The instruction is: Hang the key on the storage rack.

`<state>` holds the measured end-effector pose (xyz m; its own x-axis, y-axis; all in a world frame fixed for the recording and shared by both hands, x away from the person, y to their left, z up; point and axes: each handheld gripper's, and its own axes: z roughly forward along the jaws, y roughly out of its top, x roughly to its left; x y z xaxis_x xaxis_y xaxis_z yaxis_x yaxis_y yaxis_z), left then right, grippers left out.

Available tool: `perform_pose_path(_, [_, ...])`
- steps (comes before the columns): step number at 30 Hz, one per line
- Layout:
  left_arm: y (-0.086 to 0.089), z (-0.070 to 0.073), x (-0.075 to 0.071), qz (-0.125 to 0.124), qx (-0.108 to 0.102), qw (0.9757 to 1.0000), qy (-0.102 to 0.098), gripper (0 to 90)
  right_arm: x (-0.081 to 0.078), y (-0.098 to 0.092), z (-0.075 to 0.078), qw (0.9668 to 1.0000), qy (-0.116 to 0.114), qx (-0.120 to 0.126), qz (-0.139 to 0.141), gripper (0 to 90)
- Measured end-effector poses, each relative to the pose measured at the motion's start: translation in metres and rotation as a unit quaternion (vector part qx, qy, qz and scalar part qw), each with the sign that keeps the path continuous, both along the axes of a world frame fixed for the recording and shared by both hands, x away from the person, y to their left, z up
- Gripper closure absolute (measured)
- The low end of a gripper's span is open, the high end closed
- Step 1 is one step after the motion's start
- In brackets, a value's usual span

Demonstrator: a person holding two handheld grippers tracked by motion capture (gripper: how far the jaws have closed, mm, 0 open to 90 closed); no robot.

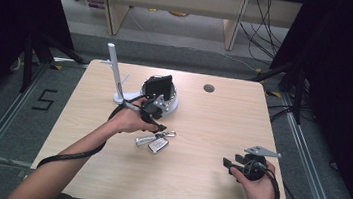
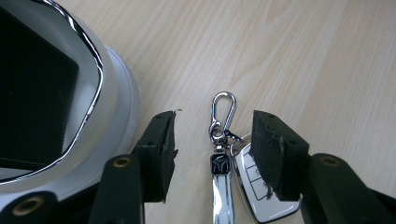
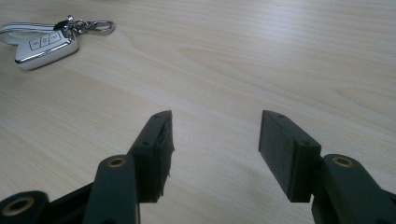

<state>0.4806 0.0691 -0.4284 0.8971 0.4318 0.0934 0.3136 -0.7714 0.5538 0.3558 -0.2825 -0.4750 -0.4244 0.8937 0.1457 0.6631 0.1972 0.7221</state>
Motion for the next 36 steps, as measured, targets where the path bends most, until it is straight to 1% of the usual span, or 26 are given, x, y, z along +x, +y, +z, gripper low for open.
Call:
perform_pose_path(3, [-0.007,-0.003,0.005,-0.001,0.027,0.9993,0.026,52.1,0.000,0.000,0.000,1.0000,0.004,0.004,0.000,46.0])
perform_pose_path(4, [-0.010,-0.006,0.006,0.003,0.030,0.9990,0.031,52.6,-0.002,0.003,0.001,0.9997,0.017,0.013,-0.012,46.0])
perform_pose_path(6, [-0.016,-0.011,0.008,0.011,0.036,0.9985,0.040,53.2,-0.002,0.003,0.001,0.9998,0.016,0.010,-0.008,46.0])
perform_pose_path(7, [-0.018,-0.013,0.010,0.008,0.043,0.9982,0.040,54.1,0.000,0.001,0.000,1.0000,0.006,0.001,0.001,46.0])
perform_pose_path(8, [-0.018,-0.013,0.010,0.008,0.043,0.9982,0.040,54.6,0.000,0.001,0.000,1.0000,0.006,0.001,0.001,46.0])
perform_pose_path(10, [-0.025,-0.020,0.011,0.018,0.047,0.9974,0.052,54.8,0.000,0.001,-0.001,1.0000,0.009,0.002,0.001,46.0])
perform_pose_path(12, [-0.027,-0.022,0.013,0.019,0.049,0.9970,0.057,54.8,0.001,0.002,-0.002,1.0000,0.003,0.008,0.003,46.0])
perform_pose_path(14, [-0.032,-0.030,0.019,0.027,0.063,0.9961,0.056,54.8,0.001,0.002,-0.003,0.9999,0.006,0.011,0.007,45.9])
perform_pose_path(15, [-0.033,-0.032,0.020,0.028,0.067,0.9956,0.060,54.9,0.000,0.003,-0.002,1.0000,0.009,0.002,0.001,45.9])
perform_pose_path(18, [-0.035,-0.037,0.024,0.035,0.055,0.9949,0.077,54.2,0.000,0.003,-0.002,1.0000,0.009,0.000,0.004,45.9])
perform_pose_path(19, [-0.035,-0.039,0.025,0.035,0.057,0.9942,0.084,54.2,0.000,0.002,-0.002,0.9999,0.010,-0.001,0.005,45.8])
perform_pose_path(20, [-0.036,-0.041,0.025,0.040,0.057,0.9939,0.086,54.1,0.000,0.002,-0.002,0.9999,0.010,0.002,0.002,45.8])
perform_pose_path(22, [-0.036,-0.045,0.026,0.037,0.070,0.9929,0.089,54.0,0.000,0.002,-0.002,1.0000,0.010,0.001,0.001,45.8])
perform_pose_path(23, [-0.036,-0.047,0.026,0.040,0.069,0.9925,0.092,54.1,0.001,0.002,-0.002,1.0000,0.009,-0.002,-0.001,45.8])
perform_pose_path(24, [-0.037,-0.048,0.026,0.044,0.071,0.9925,0.088,54.2,0.000,0.002,-0.002,0.9999,0.010,0.001,0.002,45.8])
perform_pose_path(26, [-0.037,-0.049,0.027,0.041,0.077,0.9923,0.088,54.7,0.000,0.002,-0.002,0.9999,0.010,0.001,0.001,45.8])
perform_pose_path(27, [-0.037,-0.050,0.026,0.043,0.075,0.9924,0.088,55.0,0.000,0.002,-0.002,0.9999,0.011,0.001,0.001,45.8])
perform_pose_path(28, [-0.037,-0.050,0.025,0.040,0.081,0.9920,0.088,56.1,0.000,0.002,-0.003,1.0000,0.007,0.000,0.003,45.7])
perform_pose_path(29, [-0.036,-0.051,0.025,0.037,0.088,0.9912,0.091,57.8,0.000,0.002,-0.003,1.0000,0.007,-0.001,0.004,45.7])
perform_pose_path(30, [-0.034,-0.051,0.025,0.033,0.102,0.9895,0.097,59.3,0.000,0.002,-0.003,1.0000,0.007,0.000,0.004,45.7])
perform_pose_path(31, [-0.033,-0.051,0.024,0.036,0.102,0.9888,0.103,61.0,0.000,0.002,-0.003,1.0000,0.007,0.000,0.004,45.7])
perform_pose_path(32, [-0.033,-0.052,0.023,0.050,0.095,0.9881,0.111,62.5,0.000,0.002,-0.003,1.0000,0.007,0.000,0.003,45.7])
perform_pose_path(33, [-0.031,-0.051,0.024,0.044,0.106,0.9866,0.115,63.0,0.000,0.002,-0.003,0.9999,0.010,0.004,0.003,45.7])
perform_pose_path(34, [-0.031,-0.051,0.024,0.044,0.106,0.9866,0.115,63.1,0.000,0.002,-0.003,0.9999,0.010,0.004,0.003,45.7])
perform_pose_path(35, [-0.030,-0.050,0.023,0.050,0.110,0.9851,0.122,63.5,0.000,0.002,-0.003,1.0000,0.010,-0.001,0.001,45.7])
perform_pose_path(36, [-0.029,-0.050,0.023,0.050,0.110,0.9848,0.125,63.3,0.001,0.002,-0.004,1.0000,0.007,0.000,0.006,45.6])
